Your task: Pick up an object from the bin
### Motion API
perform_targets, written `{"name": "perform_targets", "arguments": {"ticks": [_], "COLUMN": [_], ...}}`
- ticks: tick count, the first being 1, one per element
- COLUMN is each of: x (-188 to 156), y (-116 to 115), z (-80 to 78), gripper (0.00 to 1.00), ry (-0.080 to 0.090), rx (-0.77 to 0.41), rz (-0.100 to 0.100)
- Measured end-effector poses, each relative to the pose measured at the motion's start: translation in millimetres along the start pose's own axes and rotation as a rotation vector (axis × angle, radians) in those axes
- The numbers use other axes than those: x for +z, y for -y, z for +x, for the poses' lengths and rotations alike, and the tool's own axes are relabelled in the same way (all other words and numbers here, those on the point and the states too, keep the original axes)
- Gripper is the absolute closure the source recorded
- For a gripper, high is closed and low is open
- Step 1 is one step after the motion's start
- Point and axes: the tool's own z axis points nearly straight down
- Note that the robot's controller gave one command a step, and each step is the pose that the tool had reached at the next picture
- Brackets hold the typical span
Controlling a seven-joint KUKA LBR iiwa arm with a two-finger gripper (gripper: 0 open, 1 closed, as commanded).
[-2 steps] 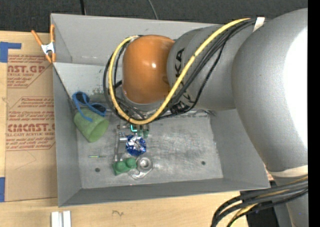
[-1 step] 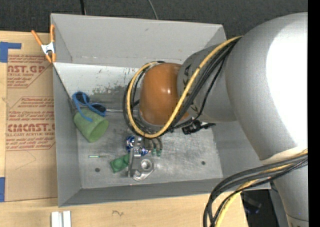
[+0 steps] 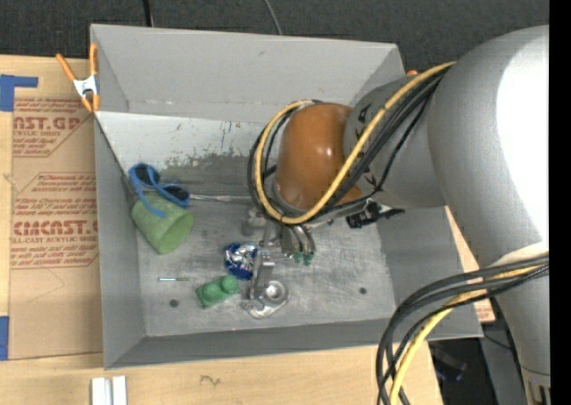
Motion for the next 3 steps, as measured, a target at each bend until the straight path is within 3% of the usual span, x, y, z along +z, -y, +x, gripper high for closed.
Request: {"name": "perform_targets", "arguments": {"ticks": [1,2,3], "x": [-1,-150,-15], "y": [-2,41,55], "z": [-0.7,41.6,31.6], "gripper": [1.00,1.00,1.00], "ry": [0.004,0.001,-0.010], "rx": [-0.002,-0.047,-0.181], "rz": [-0.001,0.002,0.002]}}
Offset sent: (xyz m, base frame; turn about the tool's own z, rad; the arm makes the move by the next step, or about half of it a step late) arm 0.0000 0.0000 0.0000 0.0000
